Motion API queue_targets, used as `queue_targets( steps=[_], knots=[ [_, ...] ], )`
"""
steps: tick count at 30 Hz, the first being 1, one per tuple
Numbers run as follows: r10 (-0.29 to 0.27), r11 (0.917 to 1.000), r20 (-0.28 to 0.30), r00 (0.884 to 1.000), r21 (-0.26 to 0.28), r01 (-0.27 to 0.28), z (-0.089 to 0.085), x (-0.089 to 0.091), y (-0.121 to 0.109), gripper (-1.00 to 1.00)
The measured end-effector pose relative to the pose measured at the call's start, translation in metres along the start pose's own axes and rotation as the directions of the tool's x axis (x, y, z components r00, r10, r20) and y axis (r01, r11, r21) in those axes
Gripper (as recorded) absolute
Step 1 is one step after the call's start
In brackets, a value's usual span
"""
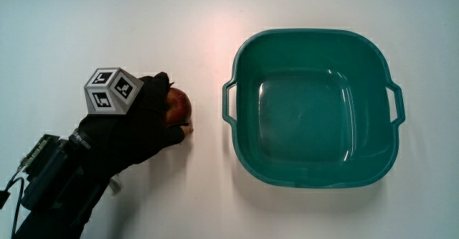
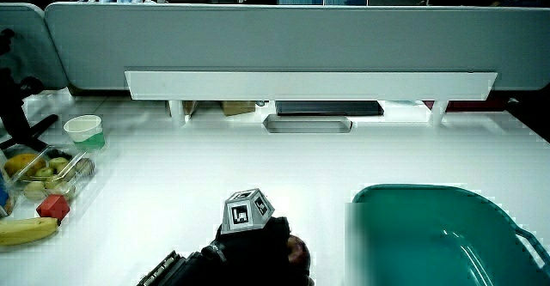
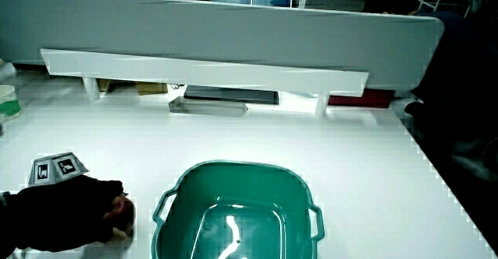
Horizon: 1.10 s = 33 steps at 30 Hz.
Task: Pick apple from desk
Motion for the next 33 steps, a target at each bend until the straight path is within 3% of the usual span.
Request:
queue_targets(
  steps=[12,24,26,27,29,30,31,33],
  knots=[
    [-0.054,0.9978,0.01,0.999,0.039,0.053,0.002,-0.001,-0.004,1.0],
    [-0.12,0.985,-0.039,0.992,0.12,0.124,0.037,0.024,-0.025,1.0],
    [-0.124,0.9855,0.001,0.992,0.117,0.123,0.04,0.027,-0.025,1.0],
    [-0.127,0.9861,0.056,0.99,0.115,0.12,0.038,0.027,-0.022,1.0],
    [-0.138,0.9842,0.018,0.99,0.114,0.135,0.044,0.037,-0.025,1.0],
    [-0.177,0.9724,-0.039,0.983,0.147,0.181,0.05,0.046,-0.029,1.0],
    [-0.182,0.9709,-0.041,0.982,0.15,0.186,0.053,0.051,-0.031,1.0],
    [-0.228,0.9557,-0.059,0.972,0.177,0.235,0.055,0.057,-0.032,1.0]
  ],
)
